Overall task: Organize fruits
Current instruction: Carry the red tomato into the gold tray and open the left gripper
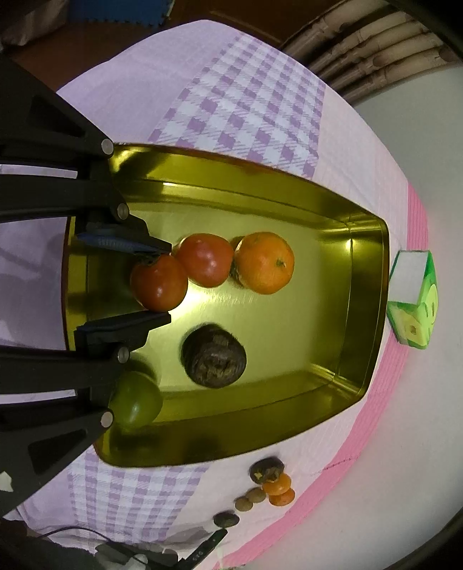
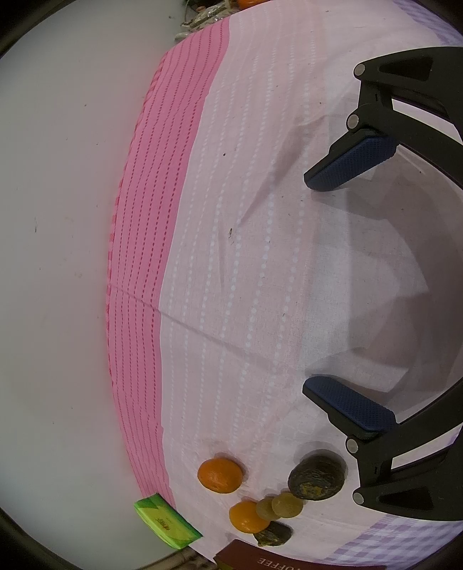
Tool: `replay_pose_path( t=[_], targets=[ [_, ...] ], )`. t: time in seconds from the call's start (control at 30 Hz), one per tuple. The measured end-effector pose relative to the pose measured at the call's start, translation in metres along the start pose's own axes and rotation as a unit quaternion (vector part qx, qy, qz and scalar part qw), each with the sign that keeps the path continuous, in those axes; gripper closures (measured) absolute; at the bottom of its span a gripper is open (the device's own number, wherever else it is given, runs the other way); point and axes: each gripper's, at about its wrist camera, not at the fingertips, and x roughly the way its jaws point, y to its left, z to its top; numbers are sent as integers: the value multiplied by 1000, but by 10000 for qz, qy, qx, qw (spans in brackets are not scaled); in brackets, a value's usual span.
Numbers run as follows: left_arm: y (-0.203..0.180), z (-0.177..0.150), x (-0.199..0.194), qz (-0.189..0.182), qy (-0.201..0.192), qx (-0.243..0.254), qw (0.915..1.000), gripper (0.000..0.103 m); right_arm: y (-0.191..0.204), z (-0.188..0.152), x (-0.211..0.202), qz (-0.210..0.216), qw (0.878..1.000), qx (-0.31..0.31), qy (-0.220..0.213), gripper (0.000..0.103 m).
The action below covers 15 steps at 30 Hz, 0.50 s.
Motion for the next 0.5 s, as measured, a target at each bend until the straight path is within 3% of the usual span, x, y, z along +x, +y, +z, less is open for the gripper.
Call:
replay_pose_path(
  t=[0.5],
  targets=[
    [-1,5,5,45,-71,132,9999,75,-1,2,0,-48,9995,76,297,0]
  ],
)
